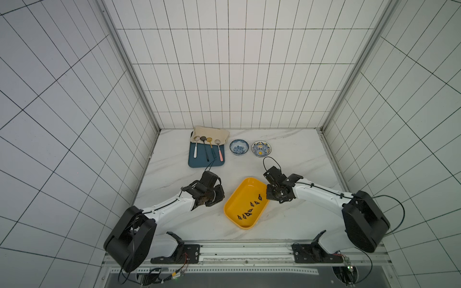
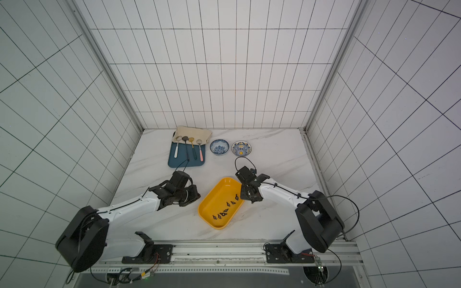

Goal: Take out the wing nut from the storage box
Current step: Adjust the storage box at the center of the board.

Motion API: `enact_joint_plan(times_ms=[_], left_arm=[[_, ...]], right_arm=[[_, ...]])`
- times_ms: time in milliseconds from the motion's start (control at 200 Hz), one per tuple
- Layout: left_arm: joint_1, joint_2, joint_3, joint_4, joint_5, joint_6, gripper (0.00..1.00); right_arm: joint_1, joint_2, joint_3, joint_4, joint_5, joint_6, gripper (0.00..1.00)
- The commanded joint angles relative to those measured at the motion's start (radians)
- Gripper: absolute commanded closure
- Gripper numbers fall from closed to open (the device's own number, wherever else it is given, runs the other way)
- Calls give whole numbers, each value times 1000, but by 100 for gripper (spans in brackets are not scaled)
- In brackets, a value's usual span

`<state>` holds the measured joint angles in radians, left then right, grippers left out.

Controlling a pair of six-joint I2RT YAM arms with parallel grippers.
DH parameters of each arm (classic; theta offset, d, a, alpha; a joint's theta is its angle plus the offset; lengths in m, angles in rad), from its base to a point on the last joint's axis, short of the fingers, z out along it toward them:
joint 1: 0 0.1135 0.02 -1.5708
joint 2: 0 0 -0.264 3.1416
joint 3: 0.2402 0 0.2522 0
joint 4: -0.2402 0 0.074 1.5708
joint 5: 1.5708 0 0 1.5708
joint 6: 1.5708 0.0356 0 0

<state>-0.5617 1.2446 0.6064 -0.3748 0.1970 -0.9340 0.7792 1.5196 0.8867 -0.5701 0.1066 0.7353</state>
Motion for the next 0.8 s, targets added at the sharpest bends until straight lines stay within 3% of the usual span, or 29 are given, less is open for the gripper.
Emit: enact_joint_plan(times_ms=[0,215,425,580,795], left_arm=[[7,-110,-8,-132,-114,-30,100],[25,-270,-26,-264,-168,-62,100],[14,-229,-73,-259,-127,-93,100],[-27,-166,-83,-242,-61,-93,100],[-174,-124,-86,-202,-38,-159,100]], right_arm=[[7,72,99,16,-15,-42,100],[9,231,277,32,-61,-105,100],[6,327,451,1,-65,-191,100],[-31,274,462,-48,-4,-215,100],[-114,80,302,-85,44,-214,100]])
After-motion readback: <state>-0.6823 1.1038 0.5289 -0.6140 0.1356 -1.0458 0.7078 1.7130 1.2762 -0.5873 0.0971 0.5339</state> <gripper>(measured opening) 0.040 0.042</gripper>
